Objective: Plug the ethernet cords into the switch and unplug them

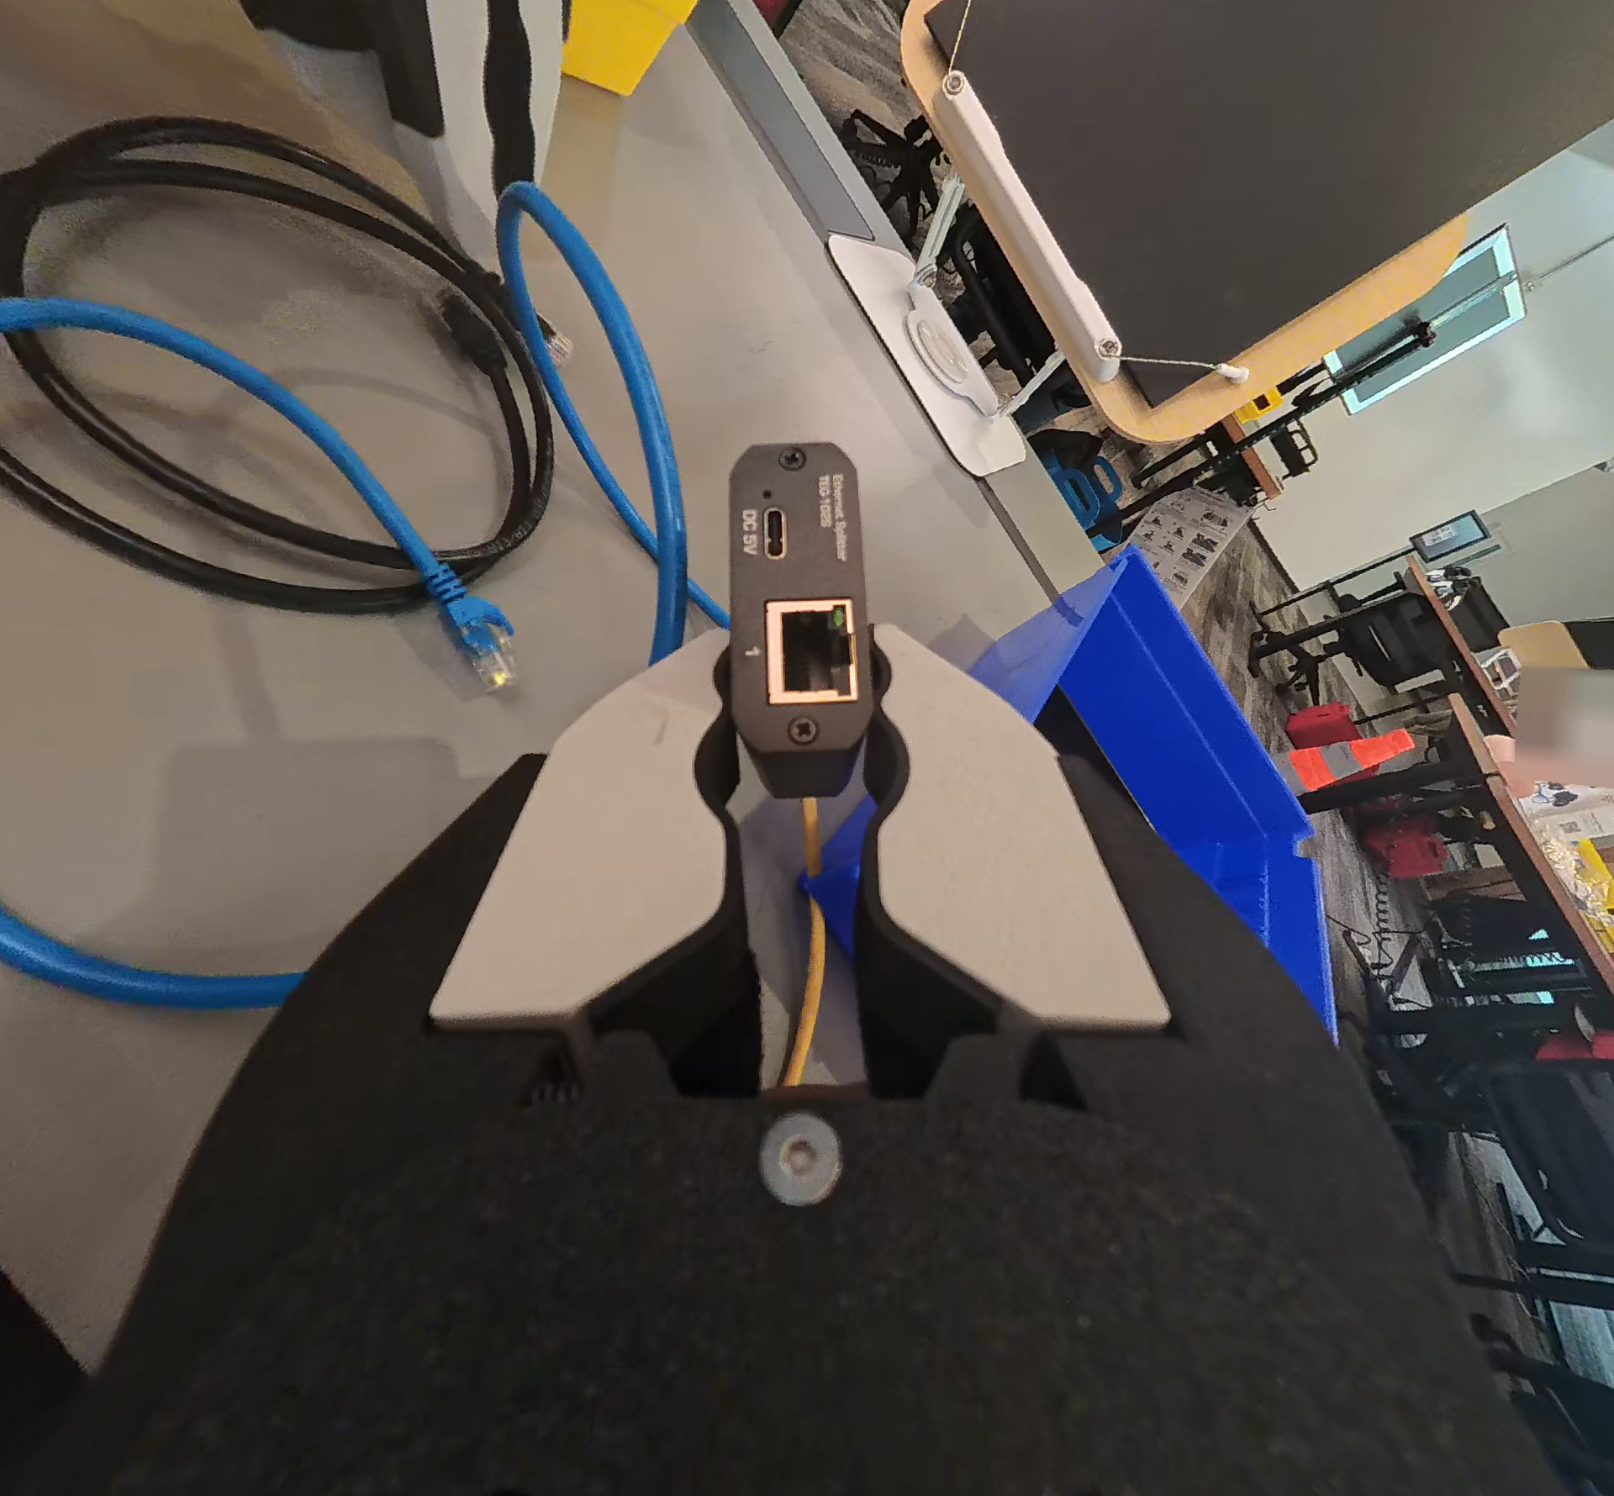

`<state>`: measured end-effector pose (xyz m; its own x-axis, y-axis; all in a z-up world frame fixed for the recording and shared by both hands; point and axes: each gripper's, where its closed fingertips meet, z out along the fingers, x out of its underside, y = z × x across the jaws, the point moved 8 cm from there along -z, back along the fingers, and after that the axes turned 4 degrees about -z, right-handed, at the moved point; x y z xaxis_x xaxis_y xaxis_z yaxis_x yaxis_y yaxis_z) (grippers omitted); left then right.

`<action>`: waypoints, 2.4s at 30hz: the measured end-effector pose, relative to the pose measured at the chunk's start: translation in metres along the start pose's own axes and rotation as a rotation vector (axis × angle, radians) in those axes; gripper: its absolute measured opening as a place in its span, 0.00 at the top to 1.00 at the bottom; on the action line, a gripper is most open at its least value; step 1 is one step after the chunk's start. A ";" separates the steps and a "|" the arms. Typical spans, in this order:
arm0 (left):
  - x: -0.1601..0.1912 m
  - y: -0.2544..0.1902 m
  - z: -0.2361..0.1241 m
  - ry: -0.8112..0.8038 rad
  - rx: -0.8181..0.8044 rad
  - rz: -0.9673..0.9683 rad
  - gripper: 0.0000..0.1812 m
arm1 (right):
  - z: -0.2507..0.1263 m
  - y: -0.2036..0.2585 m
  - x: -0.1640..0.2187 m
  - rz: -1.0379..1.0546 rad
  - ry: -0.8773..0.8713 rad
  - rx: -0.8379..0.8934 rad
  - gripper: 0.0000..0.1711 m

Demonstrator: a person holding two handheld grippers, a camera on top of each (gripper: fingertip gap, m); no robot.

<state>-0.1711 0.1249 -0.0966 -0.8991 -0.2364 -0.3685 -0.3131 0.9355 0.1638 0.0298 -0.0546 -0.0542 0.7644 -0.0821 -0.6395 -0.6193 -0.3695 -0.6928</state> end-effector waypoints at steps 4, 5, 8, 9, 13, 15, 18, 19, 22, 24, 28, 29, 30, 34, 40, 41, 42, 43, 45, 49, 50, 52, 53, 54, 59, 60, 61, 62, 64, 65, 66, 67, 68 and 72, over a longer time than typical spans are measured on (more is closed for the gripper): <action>0.003 -0.005 0.000 0.045 -0.048 0.019 0.86 | 0.000 0.000 0.002 0.006 0.000 -0.003 0.85; 0.005 -0.003 0.005 0.074 -0.078 0.022 0.86 | 0.000 0.000 0.002 0.008 -0.001 -0.004 0.85; 0.009 -0.002 0.015 0.104 -0.095 0.017 0.90 | 0.000 0.000 0.002 0.008 -0.001 -0.005 0.85; 0.009 -0.002 0.017 0.094 -0.084 0.010 0.91 | 0.000 0.000 0.002 0.008 -0.001 -0.006 0.85; 0.010 -0.003 0.021 0.077 -0.069 -0.014 0.93 | 0.000 0.001 0.003 0.010 0.000 -0.008 0.85; 0.011 -0.003 0.021 0.058 -0.074 -0.029 0.91 | 0.000 0.001 0.002 0.008 0.000 -0.009 0.85; 0.014 -0.001 0.021 0.008 -0.067 -0.074 0.89 | 0.000 0.001 0.003 0.009 0.000 -0.010 0.85; 0.016 0.000 0.022 -0.018 -0.062 -0.086 0.90 | 0.000 0.001 0.003 0.010 0.000 -0.010 0.85; 0.020 0.000 0.023 -0.112 -0.050 -0.125 0.90 | 0.000 0.001 0.003 0.011 -0.001 -0.011 0.85; 0.023 -0.001 0.026 -0.195 -0.044 -0.151 0.93 | 0.000 0.002 0.002 0.010 -0.001 -0.013 0.85; 0.029 -0.001 0.031 -0.333 -0.048 -0.217 0.95 | 0.001 0.003 0.002 0.003 0.002 -0.017 0.85; 0.029 0.001 0.031 -0.333 -0.027 -0.247 0.95 | 0.000 0.003 0.002 0.002 0.003 -0.017 0.85; 0.030 0.002 0.032 -0.334 -0.012 -0.265 0.96 | 0.000 0.003 0.001 0.001 0.003 -0.017 0.85; 0.030 0.004 0.026 -0.284 0.009 -0.313 0.96 | 0.000 0.003 0.000 -0.015 0.004 -0.007 0.85; 0.025 -0.005 -0.049 -0.315 -0.005 -0.305 0.98 | 0.009 0.006 -0.001 -0.155 0.032 0.050 0.85; 0.025 -0.003 -0.071 -0.330 -0.028 -0.285 0.98 | 0.013 0.007 -0.002 -0.178 0.034 0.056 0.85; 0.024 0.002 -0.094 -0.353 -0.069 -0.270 0.98 | 0.017 0.008 -0.004 -0.196 0.032 0.060 0.85; 0.023 0.009 -0.117 -0.373 -0.097 -0.260 0.98 | 0.021 0.009 -0.007 -0.212 0.025 0.065 0.85; 0.025 0.021 -0.158 -0.412 -0.094 -0.257 0.99 | 0.028 0.009 -0.014 -0.240 0.009 0.082 0.86; 0.044 0.042 -0.214 -0.472 0.005 -0.313 1.00 | 0.035 -0.002 -0.025 -0.219 -0.003 0.187 0.86; 0.051 0.044 -0.219 -0.484 0.037 -0.331 1.00 | 0.035 -0.007 -0.026 -0.201 -0.001 0.221 0.86; 0.062 0.035 -0.216 -0.481 0.069 -0.318 1.00 | 0.035 -0.012 -0.026 -0.158 0.007 0.255 0.85; 0.066 0.027 -0.208 -0.471 0.055 -0.311 1.00 | 0.035 -0.012 -0.025 -0.138 0.010 0.248 0.86; 0.068 0.019 -0.196 -0.457 0.026 -0.322 1.00 | 0.036 -0.011 -0.024 -0.126 0.004 0.238 0.86; 0.080 -0.018 -0.123 -0.372 -0.165 -0.425 0.88 | 0.028 -0.004 -0.023 -0.150 -0.001 0.246 0.86; 0.082 -0.021 -0.109 -0.318 -0.216 -0.426 0.86 | 0.025 -0.003 -0.022 -0.147 -0.010 0.247 0.86; 0.083 -0.021 -0.098 -0.260 -0.294 -0.408 0.85 | 0.021 -0.002 -0.021 -0.140 -0.018 0.246 0.86; 0.085 -0.020 -0.086 -0.207 -0.367 -0.381 0.85 | 0.019 0.000 -0.019 -0.129 -0.022 0.244 0.86; 0.086 -0.028 -0.059 -0.148 -0.348 -0.368 0.85 | 0.016 0.001 -0.014 -0.105 -0.021 0.232 0.86; 0.087 -0.034 -0.045 -0.140 -0.270 -0.382 0.84 | 0.015 0.002 -0.013 -0.098 -0.014 0.225 0.86; 0.088 -0.040 -0.031 -0.143 -0.191 -0.402 0.84 | 0.015 0.002 -0.011 -0.098 -0.010 0.222 0.86; 0.089 -0.046 -0.019 -0.138 -0.121 -0.416 0.85 | 0.014 0.002 -0.010 -0.099 -0.008 0.220 0.86; 0.088 -0.050 -0.012 -0.156 -0.072 -0.429 0.94 | 0.013 0.001 -0.010 -0.097 -0.007 0.221 0.86; 0.080 -0.083 -0.013 -0.228 0.256 -0.408 1.00 | 0.012 -0.003 -0.007 -0.064 -0.010 0.215 0.86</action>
<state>-0.2215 0.0254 -0.1282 -0.6214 -0.5580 -0.5500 -0.5129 0.8203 -0.2528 0.0244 -0.0415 -0.0521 0.8020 -0.0556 -0.5947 -0.5946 -0.1677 -0.7863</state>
